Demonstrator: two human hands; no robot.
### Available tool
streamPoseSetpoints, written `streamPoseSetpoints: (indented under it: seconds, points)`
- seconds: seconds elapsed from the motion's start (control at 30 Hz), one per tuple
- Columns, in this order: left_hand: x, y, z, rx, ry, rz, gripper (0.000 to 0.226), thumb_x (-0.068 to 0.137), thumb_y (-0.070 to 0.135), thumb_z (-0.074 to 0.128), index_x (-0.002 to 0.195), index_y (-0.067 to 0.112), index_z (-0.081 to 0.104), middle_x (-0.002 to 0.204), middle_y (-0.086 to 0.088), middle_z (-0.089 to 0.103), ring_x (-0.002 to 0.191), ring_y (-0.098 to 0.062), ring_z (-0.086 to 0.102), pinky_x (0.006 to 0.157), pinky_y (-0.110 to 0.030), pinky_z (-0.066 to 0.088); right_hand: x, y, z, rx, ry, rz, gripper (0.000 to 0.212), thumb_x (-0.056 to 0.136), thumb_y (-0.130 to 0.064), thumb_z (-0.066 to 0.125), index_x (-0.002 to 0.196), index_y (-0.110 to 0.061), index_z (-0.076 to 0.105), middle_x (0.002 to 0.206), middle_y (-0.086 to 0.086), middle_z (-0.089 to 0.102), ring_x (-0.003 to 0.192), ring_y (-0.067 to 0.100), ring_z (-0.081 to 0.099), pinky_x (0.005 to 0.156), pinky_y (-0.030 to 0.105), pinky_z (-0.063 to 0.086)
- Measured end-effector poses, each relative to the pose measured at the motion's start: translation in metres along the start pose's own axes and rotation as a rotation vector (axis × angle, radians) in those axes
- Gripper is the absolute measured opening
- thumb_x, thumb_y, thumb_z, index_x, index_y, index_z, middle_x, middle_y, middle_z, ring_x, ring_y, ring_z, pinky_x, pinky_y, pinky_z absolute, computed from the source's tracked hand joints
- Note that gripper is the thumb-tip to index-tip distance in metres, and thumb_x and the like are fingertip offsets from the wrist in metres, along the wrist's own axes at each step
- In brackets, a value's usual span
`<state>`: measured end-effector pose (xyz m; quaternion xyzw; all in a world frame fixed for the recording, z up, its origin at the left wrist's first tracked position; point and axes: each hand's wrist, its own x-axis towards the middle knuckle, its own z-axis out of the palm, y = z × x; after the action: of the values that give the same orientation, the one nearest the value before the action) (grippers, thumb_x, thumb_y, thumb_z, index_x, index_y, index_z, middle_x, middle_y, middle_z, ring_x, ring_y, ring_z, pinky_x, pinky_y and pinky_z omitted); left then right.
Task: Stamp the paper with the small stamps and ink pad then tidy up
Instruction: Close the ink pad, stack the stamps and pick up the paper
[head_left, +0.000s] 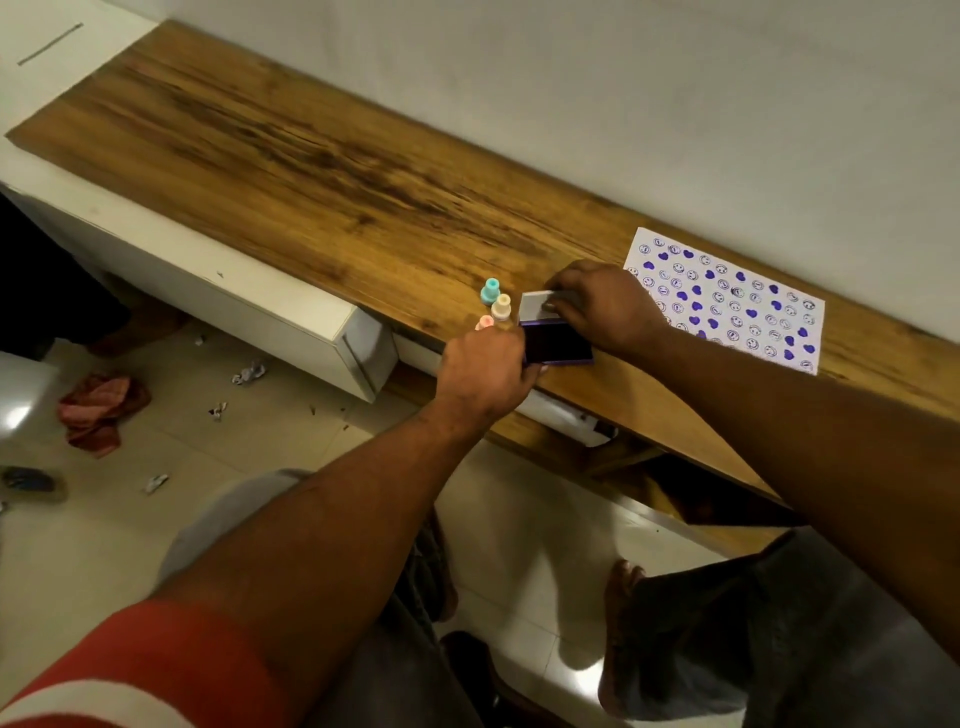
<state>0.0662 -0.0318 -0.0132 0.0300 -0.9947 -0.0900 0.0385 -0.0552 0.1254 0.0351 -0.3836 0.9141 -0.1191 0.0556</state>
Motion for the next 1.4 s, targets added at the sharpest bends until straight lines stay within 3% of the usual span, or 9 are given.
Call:
streamPoseSetpoints:
  seconds: [0.2,0.33,0.43,0.6,0.8,0.97,1.07,1.4]
  points:
    - [0.001,0.005,-0.001,-0.015,0.002,-0.018,0.047,0.095,0.061,0.058,0.120,0.022,0.065,0.095,0.000,0.070,0.083,-0.019,0.067,0.064,-0.032,0.046,-0.031,0.001,0.009,0.025,-0.028,-0.017,0.029,0.096,-0.024,0.064,0.124,-0.016,0.070,0.118,0.005,0.074,0.105,0.026,0.068,0.086,0.037,0.054]
    - [0.002,0.006,0.003,-0.006,0.012,-0.011,0.050,0.094,0.066,0.057,0.120,0.024,0.066,0.095,0.001,0.071,0.082,-0.017,0.067,0.065,-0.032,0.051,-0.043,0.008,0.021,-0.022,-0.066,-0.058,0.042,0.093,-0.036,0.071,0.130,-0.016,0.067,0.132,0.007,0.068,0.119,0.027,0.064,0.097,0.041,0.054]
    - [0.003,0.007,0.005,0.010,0.009,-0.024,0.053,0.093,0.067,0.056,0.123,0.024,0.065,0.098,0.001,0.071,0.085,-0.018,0.068,0.065,-0.032,0.049,-0.046,0.010,0.023,-0.079,-0.069,-0.063,0.046,0.094,-0.046,0.065,0.134,-0.022,0.064,0.142,0.003,0.061,0.129,0.025,0.057,0.100,0.045,0.052]
    - [0.004,0.007,0.005,0.003,0.007,-0.023,0.054,0.093,0.068,0.056,0.124,0.024,0.065,0.101,0.001,0.071,0.087,-0.018,0.068,0.063,-0.031,0.043,-0.046,0.015,0.026,-0.107,-0.071,-0.082,0.052,0.093,-0.051,0.065,0.138,-0.027,0.059,0.143,0.002,0.058,0.130,0.025,0.054,0.098,0.047,0.052]
    - [0.003,0.008,0.002,-0.010,0.003,-0.022,0.061,0.093,0.067,0.059,0.132,0.021,0.055,0.111,-0.004,0.070,0.097,-0.023,0.069,0.067,-0.033,0.046,-0.054,0.026,0.022,-0.075,-0.056,0.021,0.075,0.088,-0.061,0.067,0.149,-0.022,0.048,0.152,0.003,0.052,0.136,0.026,0.050,0.105,0.046,0.049]
    - [0.007,0.011,-0.001,-0.006,0.011,0.027,0.066,0.093,0.061,0.064,0.143,0.022,0.044,0.117,-0.005,0.069,0.100,-0.024,0.068,0.069,-0.036,0.051,-0.062,0.034,0.029,-0.056,-0.069,0.039,0.068,0.090,-0.046,0.071,0.148,-0.017,0.050,0.146,0.006,0.059,0.130,0.026,0.056,0.103,0.042,0.052]
    - [0.008,0.011,0.000,0.015,-0.012,0.039,0.065,0.094,0.061,0.062,0.142,0.021,0.047,0.116,-0.005,0.070,0.100,-0.023,0.069,0.071,-0.036,0.053,-0.064,0.032,0.030,-0.008,-0.031,0.034,0.063,0.091,-0.039,0.073,0.146,-0.015,0.054,0.143,0.006,0.061,0.128,0.025,0.058,0.103,0.039,0.052]
    - [0.010,0.019,-0.005,0.057,-0.019,0.052,0.058,0.094,0.057,0.066,0.138,0.021,0.053,0.118,-0.003,0.069,0.102,-0.020,0.068,0.073,-0.034,0.053,-0.076,0.040,0.036,0.070,-0.026,0.086,0.061,0.091,-0.037,0.074,0.146,-0.021,0.054,0.149,0.001,0.057,0.132,0.026,0.055,0.104,0.045,0.050]
